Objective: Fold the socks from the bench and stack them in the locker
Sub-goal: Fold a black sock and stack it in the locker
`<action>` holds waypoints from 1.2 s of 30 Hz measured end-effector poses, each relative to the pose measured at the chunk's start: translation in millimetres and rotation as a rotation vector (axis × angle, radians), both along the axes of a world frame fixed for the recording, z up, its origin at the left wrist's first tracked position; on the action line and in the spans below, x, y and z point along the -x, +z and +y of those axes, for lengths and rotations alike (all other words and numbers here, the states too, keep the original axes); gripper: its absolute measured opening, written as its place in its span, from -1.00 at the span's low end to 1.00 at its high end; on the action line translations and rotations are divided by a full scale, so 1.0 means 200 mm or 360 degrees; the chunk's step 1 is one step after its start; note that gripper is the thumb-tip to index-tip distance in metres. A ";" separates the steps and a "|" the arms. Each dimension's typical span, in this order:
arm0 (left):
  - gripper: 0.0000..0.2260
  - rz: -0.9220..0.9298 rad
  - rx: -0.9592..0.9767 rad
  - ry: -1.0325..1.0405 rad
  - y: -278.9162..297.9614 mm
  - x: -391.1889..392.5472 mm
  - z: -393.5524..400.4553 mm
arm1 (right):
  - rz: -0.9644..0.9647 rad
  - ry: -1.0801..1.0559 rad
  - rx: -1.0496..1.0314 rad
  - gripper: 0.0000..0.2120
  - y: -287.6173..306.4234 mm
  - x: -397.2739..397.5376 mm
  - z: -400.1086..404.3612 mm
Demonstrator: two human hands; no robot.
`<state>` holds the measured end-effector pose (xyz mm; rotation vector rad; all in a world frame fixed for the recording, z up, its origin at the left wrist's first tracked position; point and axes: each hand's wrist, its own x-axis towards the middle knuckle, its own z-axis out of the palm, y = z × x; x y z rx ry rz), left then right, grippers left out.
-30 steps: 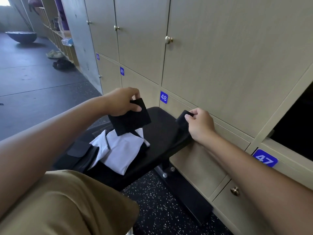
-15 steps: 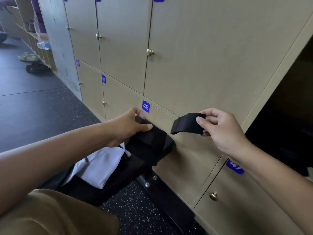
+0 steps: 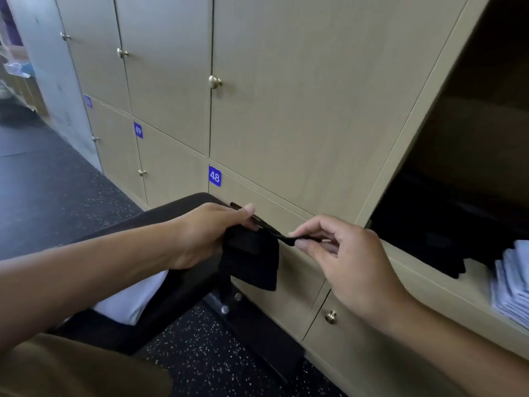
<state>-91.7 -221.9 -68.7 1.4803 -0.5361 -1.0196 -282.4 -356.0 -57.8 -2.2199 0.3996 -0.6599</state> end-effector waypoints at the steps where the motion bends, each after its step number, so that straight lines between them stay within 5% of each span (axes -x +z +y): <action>1: -0.61 0.0023 0.0019 -0.0010 0.00 0.01 -0.01 | 0.0018 0.0010 0.0002 -0.88 -0.01 0.02 0.02; 5: -0.81 -0.0084 0.0006 0.0059 0.00 0.04 -0.06 | 0.0083 0.0035 0.0112 -0.90 -0.03 0.08 0.04; 14: -0.64 -0.0253 0.0101 0.0003 0.04 0.08 -0.10 | 0.0166 -0.0152 0.0397 -0.95 -0.03 0.16 -0.03; 19: -0.85 -0.0304 0.0099 -0.0043 0.04 0.13 -0.13 | 0.0137 -0.0193 0.0379 -0.91 -0.02 0.16 -0.07; 25: -0.81 -0.0477 0.0143 -0.0189 0.07 0.19 -0.18 | 0.0085 -0.0199 0.0518 -0.88 0.02 0.17 -0.10; 29: -0.73 -0.0701 0.0100 -0.0358 0.08 0.21 -0.21 | -0.0088 -0.0230 0.0105 -0.81 0.06 0.18 -0.14; 36: -0.74 -0.0795 0.0058 -0.0631 0.07 0.25 -0.29 | 0.0116 -0.0047 -0.0439 -0.78 0.10 0.22 -0.17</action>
